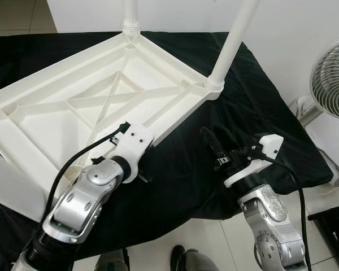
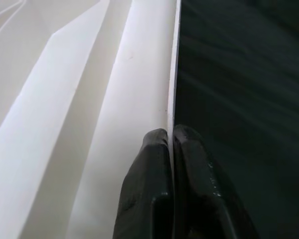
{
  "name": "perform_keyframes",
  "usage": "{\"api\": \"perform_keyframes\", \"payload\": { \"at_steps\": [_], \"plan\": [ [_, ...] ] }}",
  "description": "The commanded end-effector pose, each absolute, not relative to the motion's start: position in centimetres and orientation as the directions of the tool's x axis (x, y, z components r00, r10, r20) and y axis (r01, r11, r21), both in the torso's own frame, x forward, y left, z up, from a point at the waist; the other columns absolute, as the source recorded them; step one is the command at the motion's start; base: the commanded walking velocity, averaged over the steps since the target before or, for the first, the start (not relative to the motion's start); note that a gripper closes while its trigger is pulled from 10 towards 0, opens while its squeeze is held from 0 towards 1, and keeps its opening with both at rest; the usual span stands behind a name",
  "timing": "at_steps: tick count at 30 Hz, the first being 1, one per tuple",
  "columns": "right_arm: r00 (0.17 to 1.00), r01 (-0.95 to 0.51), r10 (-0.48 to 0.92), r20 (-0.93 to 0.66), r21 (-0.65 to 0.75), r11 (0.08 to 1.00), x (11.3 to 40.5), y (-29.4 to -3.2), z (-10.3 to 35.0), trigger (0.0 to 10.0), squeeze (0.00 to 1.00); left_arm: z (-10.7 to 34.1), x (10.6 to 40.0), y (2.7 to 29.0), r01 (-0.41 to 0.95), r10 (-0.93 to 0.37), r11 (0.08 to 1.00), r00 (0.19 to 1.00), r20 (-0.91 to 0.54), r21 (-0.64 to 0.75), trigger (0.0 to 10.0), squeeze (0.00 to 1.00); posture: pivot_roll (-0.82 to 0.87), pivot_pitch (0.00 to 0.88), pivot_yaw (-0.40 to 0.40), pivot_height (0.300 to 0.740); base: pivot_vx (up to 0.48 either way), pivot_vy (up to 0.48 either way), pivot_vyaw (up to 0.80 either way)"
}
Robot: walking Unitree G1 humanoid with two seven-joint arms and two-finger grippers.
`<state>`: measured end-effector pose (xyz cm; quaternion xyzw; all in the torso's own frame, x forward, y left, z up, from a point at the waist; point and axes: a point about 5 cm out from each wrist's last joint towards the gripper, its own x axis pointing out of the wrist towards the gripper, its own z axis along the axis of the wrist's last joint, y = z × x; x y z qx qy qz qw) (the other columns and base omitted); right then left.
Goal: Building children table
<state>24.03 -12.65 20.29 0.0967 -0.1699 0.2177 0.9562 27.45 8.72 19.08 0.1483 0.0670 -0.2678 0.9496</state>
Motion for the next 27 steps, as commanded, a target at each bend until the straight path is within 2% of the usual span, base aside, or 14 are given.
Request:
{"api": "perform_keyframes", "payload": {
  "at_steps": [1,2,7,8,10,11,12,13,14,15,17,18,27],
  "plan": [
    [0.856,-0.435,0.374,0.358,0.104,0.895,23.8,-12.8,20.1,10.0,0.00,20.6,27.0,7.5,0.520,-0.516,0.828,0.853,-0.078,0.210,10.0,0.00,0.10,0.212,-0.070,0.740,0.000,0.000,0.00],
    [0.856,-0.434,0.374,0.356,0.104,0.895,23.7,-12.7,20.1,10.0,0.00,20.8,26.8,7.4,0.535,-0.532,0.826,0.844,-0.066,0.178,10.0,1.00,0.10,0.213,-0.069,0.740,0.000,0.000,0.00],
    [0.855,-0.440,0.378,0.354,0.111,0.891,23.7,-12.6,20.0,10.0,0.00,21.1,26.1,7.6,0.578,-0.579,0.803,0.814,-0.039,0.145,10.0,1.00,0.10,0.210,-0.069,0.740,0.000,0.000,0.00],
    [0.854,-0.445,0.381,0.354,0.116,0.888,23.7,-12.5,19.9,10.0,0.14,21.3,25.8,7.8,0.596,-0.600,0.789,0.800,-0.022,0.148,10.0,1.00,0.10,0.210,-0.069,0.740,0.000,0.000,0.00],
    [0.854,-0.445,0.381,0.354,0.116,0.888,23.7,-12.5,19.9,10.0,0.14,21.3,25.8,7.8,0.596,-0.600,0.789,0.800,-0.022,0.148,10.0,1.00,0.10,0.210,-0.069,0.740,0.000,0.000,0.00],
    [0.854,-0.445,0.381,0.353,0.119,0.887,23.7,-12.5,19.9,10.0,0.35,21.6,25.4,7.9,0.613,-0.621,0.773,0.784,-0.002,0.164,10.0,1.00,0.11,0.209,-0.072,0.740,0.000,0.000,0.00],
    [0.854,-0.447,0.383,0.351,0.121,0.886,23.7,-12.6,19.9,10.0,1.00,21.6,24.9,8.0,0.629,-0.639,0.759,0.769,0.011,0.169,10.0,0.20,0.11,0.209,-0.075,0.740,0.000,0.000,0.00],
    [0.854,-0.447,0.383,0.351,0.121,0.886,23.7,-12.6,19.9,10.0,1.00,21.6,24.9,8.0,0.629,-0.639,0.759,0.769,0.011,0.169,10.0,0.20,0.11,0.209,-0.075,0.740,0.000,0.000,0.00],
    [0.857,-0.442,0.380,0.347,0.118,0.889,23.8,-12.6,19.8,10.0,1.00,21.7,24.4,8.2,0.639,-0.652,0.749,0.758,0.023,0.174,10.0,0.00,0.11,0.211,-0.077,0.740,0.000,0.000,0.00],
    [0.859,-0.440,0.381,0.343,0.114,0.891,23.9,-12.7,19.8,10.0,0.87,21.6,24.0,8.4,0.645,-0.658,0.745,0.753,0.025,0.170,10.0,0.00,0.11,0.211,-0.077,0.740,0.000,0.000,0.00],
    [0.859,-0.440,0.381,0.343,0.114,0.891,23.9,-12.7,19.8,10.0,0.87,21.6,24.0,8.4,0.645,-0.658,0.745,0.753,0.025,0.170,10.0,0.00,0.11,0.211,-0.077,0.740,0.000,0.000,0.00],
    [0.861,-0.438,0.381,0.338,0.109,0.892,24.0,-12.7,19.7,10.0,0.00,21.4,23.8,8.7,0.643,-0.656,0.744,0.755,0.016,0.180,10.0,0.00,0.11,0.211,-0.077,0.740,0.000,0.000,0.00],
    [0.849,-0.466,0.413,0.329,0.098,0.880,24.2,-12.4,19.5,10.0,0.00,20.6,22.6,10.7,0.598,-0.600,0.781,0.799,-0.052,0.177,10.0,0.00,0.15,0.220,-0.100,0.740,0.000,0.000,0.00]
  ]
}}
